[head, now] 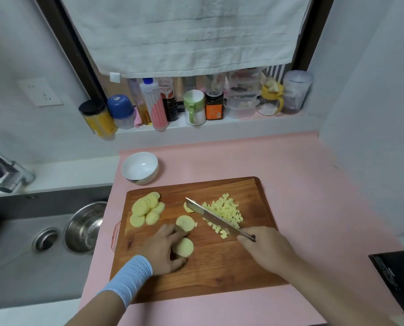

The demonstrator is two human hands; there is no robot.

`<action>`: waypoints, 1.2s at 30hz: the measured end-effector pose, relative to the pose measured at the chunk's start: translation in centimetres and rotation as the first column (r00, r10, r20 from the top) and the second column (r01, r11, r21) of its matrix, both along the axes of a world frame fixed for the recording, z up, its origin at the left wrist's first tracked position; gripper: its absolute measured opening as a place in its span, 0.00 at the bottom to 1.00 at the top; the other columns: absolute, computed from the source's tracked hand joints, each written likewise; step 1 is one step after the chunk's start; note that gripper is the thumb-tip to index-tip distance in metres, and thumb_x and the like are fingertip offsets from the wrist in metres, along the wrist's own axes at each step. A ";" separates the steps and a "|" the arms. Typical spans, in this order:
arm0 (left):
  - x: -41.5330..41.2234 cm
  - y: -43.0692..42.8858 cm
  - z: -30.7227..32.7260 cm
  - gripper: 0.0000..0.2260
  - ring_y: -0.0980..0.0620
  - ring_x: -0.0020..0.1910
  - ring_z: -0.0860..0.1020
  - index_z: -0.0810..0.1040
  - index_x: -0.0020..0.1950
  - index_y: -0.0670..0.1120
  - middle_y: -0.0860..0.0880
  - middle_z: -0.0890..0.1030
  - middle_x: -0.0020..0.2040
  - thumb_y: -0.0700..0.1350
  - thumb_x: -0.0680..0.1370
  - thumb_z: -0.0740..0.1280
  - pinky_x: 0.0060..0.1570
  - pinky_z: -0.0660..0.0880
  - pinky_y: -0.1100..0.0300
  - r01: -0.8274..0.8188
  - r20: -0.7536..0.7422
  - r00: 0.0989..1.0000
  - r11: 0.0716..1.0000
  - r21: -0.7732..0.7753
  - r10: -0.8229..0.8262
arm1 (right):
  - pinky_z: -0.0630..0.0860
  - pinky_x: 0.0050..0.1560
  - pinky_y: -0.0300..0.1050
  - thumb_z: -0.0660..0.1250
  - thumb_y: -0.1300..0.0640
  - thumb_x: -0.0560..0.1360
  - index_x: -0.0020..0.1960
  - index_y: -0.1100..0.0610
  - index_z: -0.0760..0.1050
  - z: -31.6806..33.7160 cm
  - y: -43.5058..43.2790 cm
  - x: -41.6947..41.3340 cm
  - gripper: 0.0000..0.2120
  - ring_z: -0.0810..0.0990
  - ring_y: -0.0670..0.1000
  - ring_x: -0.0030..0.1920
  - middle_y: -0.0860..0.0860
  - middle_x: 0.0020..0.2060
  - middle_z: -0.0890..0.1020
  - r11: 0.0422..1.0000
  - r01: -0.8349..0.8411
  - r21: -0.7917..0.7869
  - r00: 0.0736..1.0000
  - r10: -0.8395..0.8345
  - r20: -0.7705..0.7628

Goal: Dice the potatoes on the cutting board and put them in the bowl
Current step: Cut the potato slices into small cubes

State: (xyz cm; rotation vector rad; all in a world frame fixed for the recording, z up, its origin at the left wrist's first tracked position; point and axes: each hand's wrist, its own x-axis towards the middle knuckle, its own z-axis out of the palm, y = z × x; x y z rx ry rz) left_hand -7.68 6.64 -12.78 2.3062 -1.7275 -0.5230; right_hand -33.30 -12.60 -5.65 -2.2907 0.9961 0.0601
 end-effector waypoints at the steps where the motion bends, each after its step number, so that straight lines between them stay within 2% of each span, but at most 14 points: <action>1: -0.2 0.3 -0.6 0.31 0.54 0.59 0.69 0.72 0.72 0.51 0.54 0.73 0.62 0.62 0.71 0.66 0.59 0.73 0.59 0.029 0.028 0.999 0.999 -0.014 -0.028 | 0.73 0.35 0.45 0.61 0.40 0.79 0.45 0.50 0.79 -0.1 0.5 0.5 0.15 0.79 0.45 0.35 0.45 0.33 0.81 1.000 0.002 0.012 1.000 -0.002 -0.006; 4: -0.8 0.0 -1.0 0.29 0.52 0.62 0.70 0.71 0.74 0.50 0.51 0.71 0.63 0.59 0.76 0.65 0.62 0.73 0.57 0.036 0.050 0.998 0.999 -0.036 -0.034 | 0.69 0.34 0.43 0.62 0.42 0.79 0.38 0.50 0.74 0.1 2.0 1.7 0.16 0.78 0.45 0.34 0.47 0.31 0.80 0.999 -0.001 0.036 1.000 0.001 -0.023; 6: -1.5 -0.4 -0.8 0.27 0.51 0.64 0.70 0.70 0.74 0.49 0.50 0.70 0.66 0.58 0.77 0.66 0.65 0.70 0.59 -0.019 0.039 0.999 1.000 -0.009 0.019 | 0.69 0.35 0.43 0.62 0.42 0.80 0.36 0.49 0.72 0.3 2.8 2.3 0.17 0.77 0.45 0.35 0.46 0.31 0.79 0.999 -0.019 0.030 0.999 0.020 -0.048; 9: -3.2 -0.9 -0.6 0.27 0.50 0.64 0.72 0.72 0.70 0.48 0.50 0.70 0.67 0.61 0.76 0.66 0.65 0.68 0.60 -0.183 0.059 0.981 0.983 0.001 0.183 | 0.68 0.33 0.42 0.61 0.43 0.81 0.34 0.47 0.71 0.5 3.7 2.9 0.18 0.77 0.45 0.35 0.46 0.30 0.78 0.999 -0.038 0.023 0.997 0.039 -0.066; 12: -5.6 -0.9 -0.4 0.25 0.50 0.63 0.72 0.73 0.65 0.48 0.50 0.73 0.62 0.64 0.76 0.63 0.63 0.67 0.61 -0.408 0.122 0.906 0.913 0.000 0.405 | 0.67 0.32 0.41 0.61 0.44 0.81 0.32 0.45 0.69 0.8 4.3 3.2 0.20 0.76 0.44 0.33 0.45 0.28 0.76 0.998 -0.059 0.029 0.996 0.061 -0.069; 15: -6.5 -0.4 -0.5 0.26 0.49 0.59 0.73 0.74 0.60 0.47 0.49 0.75 0.57 0.67 0.75 0.61 0.61 0.69 0.58 -0.477 0.138 0.869 0.879 -0.022 0.475 | 0.69 0.33 0.42 0.61 0.45 0.81 0.31 0.42 0.69 0.7 4.9 3.3 0.19 0.75 0.44 0.33 0.45 0.28 0.75 0.996 -0.083 0.028 0.993 0.085 -0.084; 17: -5.9 0.4 -1.3 0.22 0.47 0.51 0.74 0.76 0.51 0.46 0.49 0.75 0.50 0.65 0.74 0.63 0.53 0.74 0.55 -0.421 0.093 0.894 0.894 -0.156 0.437 | 0.70 0.35 0.44 0.60 0.45 0.81 0.31 0.43 0.69 0.5 5.2 3.3 0.19 0.74 0.45 0.33 0.45 0.28 0.74 0.996 -0.089 0.017 0.991 0.091 -0.101; 19: -5.1 1.3 -2.4 0.14 0.48 0.44 0.72 0.76 0.46 0.46 0.49 0.74 0.46 0.56 0.74 0.66 0.45 0.75 0.55 -0.223 0.091 0.958 0.904 -0.365 0.273 | 0.70 0.34 0.43 0.60 0.46 0.81 0.31 0.45 0.68 0.3 5.7 3.2 0.20 0.74 0.46 0.32 0.45 0.28 0.74 0.995 -0.097 -0.001 0.990 0.097 -0.102; 21: -4.8 2.1 -3.0 0.07 0.49 0.43 0.71 0.75 0.44 0.46 0.50 0.73 0.45 0.49 0.75 0.67 0.40 0.72 0.57 0.011 0.155 0.986 0.897 -0.442 0.065 | 0.71 0.33 0.42 0.59 0.46 0.82 0.33 0.46 0.70 0.4 6.2 3.1 0.18 0.74 0.46 0.32 0.45 0.28 0.75 0.994 -0.110 -0.029 0.991 0.107 -0.082; 22: -4.7 2.3 -3.1 0.06 0.50 0.42 0.71 0.75 0.44 0.46 0.50 0.74 0.44 0.48 0.75 0.68 0.39 0.72 0.57 0.065 0.167 0.986 0.891 -0.450 0.013 | 0.73 0.33 0.42 0.59 0.47 0.82 0.36 0.47 0.73 0.4 6.5 3.1 0.16 0.75 0.47 0.32 0.45 0.29 0.76 0.992 -0.124 -0.038 0.990 0.120 -0.075; 24: -4.8 2.4 -3.7 0.04 0.49 0.43 0.72 0.77 0.45 0.46 0.50 0.76 0.45 0.46 0.76 0.68 0.39 0.74 0.56 0.063 0.140 0.990 0.888 -0.456 0.001 | 0.74 0.33 0.43 0.58 0.47 0.82 0.44 0.48 0.77 0.4 7.4 3.2 0.13 0.77 0.47 0.33 0.45 0.32 0.79 0.985 -0.162 -0.059 0.984 0.158 -0.079; 27: -5.3 2.2 -4.4 0.03 0.48 0.47 0.77 0.81 0.47 0.45 0.49 0.79 0.48 0.43 0.75 0.69 0.46 0.77 0.55 -0.015 0.070 0.996 0.878 -0.479 0.055 | 0.67 0.32 0.42 0.57 0.47 0.82 0.47 0.47 0.75 0.1 8.7 3.3 0.11 0.75 0.48 0.34 0.45 0.33 0.77 0.966 -0.214 -0.144 0.974 0.199 -0.111; 31: -5.7 1.7 -4.2 0.03 0.47 0.48 0.78 0.82 0.46 0.44 0.49 0.81 0.48 0.41 0.74 0.69 0.50 0.76 0.57 -0.054 0.029 0.996 0.851 -0.523 0.081 | 0.79 0.41 0.46 0.57 0.49 0.83 0.55 0.48 0.78 -0.1 9.4 3.1 0.11 0.79 0.48 0.38 0.45 0.39 0.82 0.969 -0.189 -0.162 0.976 0.167 -0.138; 36: -5.9 1.7 -4.3 0.02 0.49 0.43 0.76 0.81 0.42 0.44 0.51 0.79 0.43 0.40 0.74 0.70 0.44 0.75 0.58 -0.103 -0.011 0.993 0.834 -0.543 0.116 | 0.81 0.45 0.48 0.57 0.49 0.83 0.57 0.48 0.78 -0.3 9.7 2.7 0.12 0.82 0.49 0.41 0.45 0.42 0.83 0.977 -0.157 -0.142 0.979 0.134 -0.154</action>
